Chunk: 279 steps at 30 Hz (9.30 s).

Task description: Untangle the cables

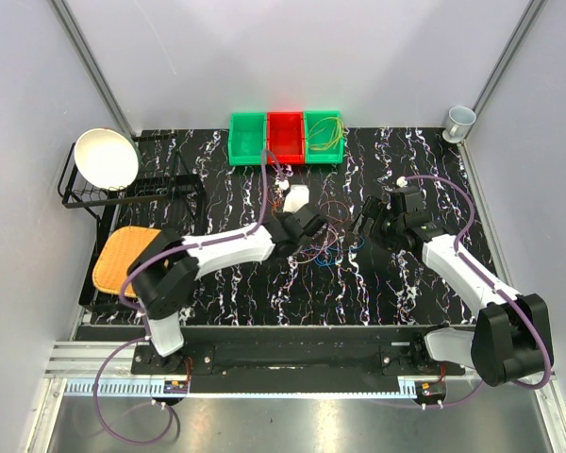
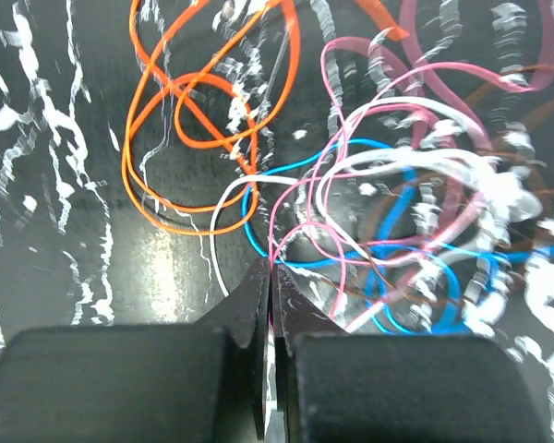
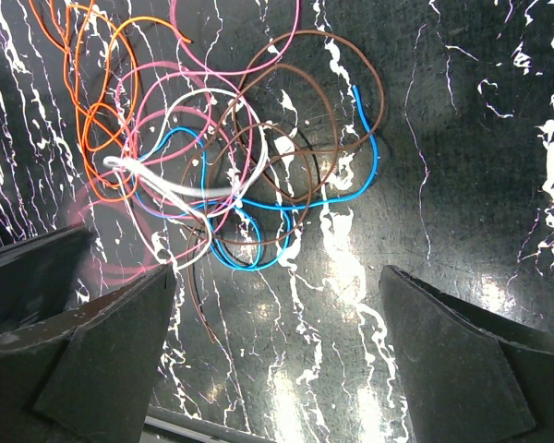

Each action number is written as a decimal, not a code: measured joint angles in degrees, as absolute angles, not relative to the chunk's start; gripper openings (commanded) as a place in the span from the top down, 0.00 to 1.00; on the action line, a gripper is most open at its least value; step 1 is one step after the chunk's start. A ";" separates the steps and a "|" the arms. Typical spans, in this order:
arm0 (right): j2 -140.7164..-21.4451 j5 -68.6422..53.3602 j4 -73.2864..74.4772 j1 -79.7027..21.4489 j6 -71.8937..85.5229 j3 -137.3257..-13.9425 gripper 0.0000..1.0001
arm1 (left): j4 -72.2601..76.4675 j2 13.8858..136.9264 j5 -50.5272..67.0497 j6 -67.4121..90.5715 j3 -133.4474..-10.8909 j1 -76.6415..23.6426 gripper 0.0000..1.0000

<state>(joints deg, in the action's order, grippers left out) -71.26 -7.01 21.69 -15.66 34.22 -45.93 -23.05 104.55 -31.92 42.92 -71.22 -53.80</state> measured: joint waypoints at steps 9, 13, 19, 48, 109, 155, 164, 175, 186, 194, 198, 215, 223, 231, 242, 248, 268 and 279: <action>-70.87 -6.59 21.74 -15.66 34.15 -45.95 0.03 | -31.07 89.78 -28.05 29.30 -83.11 -54.04 1.00; -70.48 -6.52 21.85 -15.64 34.15 -46.22 0.02 | -35.38 85.49 -26.74 22.28 -99.68 -54.06 1.00; -67.96 -6.52 22.13 -15.64 33.43 -47.33 0.01 | -36.64 76.14 -25.54 17.32 -105.36 -54.06 1.00; -64.88 -24.91 -6.50 -36.84 29.58 -41.12 0.06 | -49.21 75.99 -33.15 16.25 -99.90 -49.74 1.00; -80.20 -17.47 14.61 -45.17 15.81 -103.90 1.00 | -31.24 66.54 -11.51 19.11 -79.92 -32.64 1.00; -78.76 -4.16 3.09 -45.15 28.56 -66.08 1.00 | -13.21 69.65 3.42 31.92 -48.42 -41.56 0.68; -79.57 -4.08 3.11 -45.15 30.72 -62.89 1.00 | -9.61 66.41 -5.56 33.95 -39.44 -44.56 0.05; -76.99 -3.97 7.97 -45.15 28.47 -70.83 1.00 | 0.03 58.98 -10.68 31.94 -31.75 -45.08 0.01; -73.78 -5.65 11.38 -45.15 27.92 -76.18 1.00 | 13.28 67.46 -11.73 27.97 -30.41 -45.12 0.01; -73.73 -5.69 13.76 -45.15 27.92 -76.18 1.00 | 19.55 73.28 -10.46 26.83 -31.16 -45.12 0.04; -73.49 -5.63 14.63 -45.15 27.88 -76.18 1.00 | 21.78 73.38 -8.75 26.76 -31.16 -45.12 0.02; -73.10 -5.13 16.23 -45.15 26.79 -76.31 1.00 | 19.77 64.58 -1.23 22.24 -30.24 -45.12 0.01; -72.88 -5.41 16.40 -45.15 26.81 -76.75 1.00 | 22.87 69.84 -3.66 21.54 -30.24 -45.12 0.01; -72.79 -5.69 16.49 -45.15 26.87 -78.00 1.00 | 29.08 80.12 -5.28 20.95 -31.11 -45.10 0.19; -72.69 -5.45 17.58 -45.15 26.76 -78.50 1.00 | 37.36 86.85 -5.02 22.98 -34.85 -45.01 1.00; -72.42 -1.39 19.27 -45.12 25.91 -78.52 0.43 | 27.88 83.02 -6.74 23.59 -38.79 -45.01 1.00; -69.47 11.57 22.59 -45.10 33.08 -64.20 0.02 | -18.15 73.36 -21.85 19.75 -77.14 -43.53 1.00; -67.66 -6.85 9.52 -45.01 32.05 -53.67 0.08 | -23.97 74.56 -21.43 21.34 -77.56 -41.89 1.00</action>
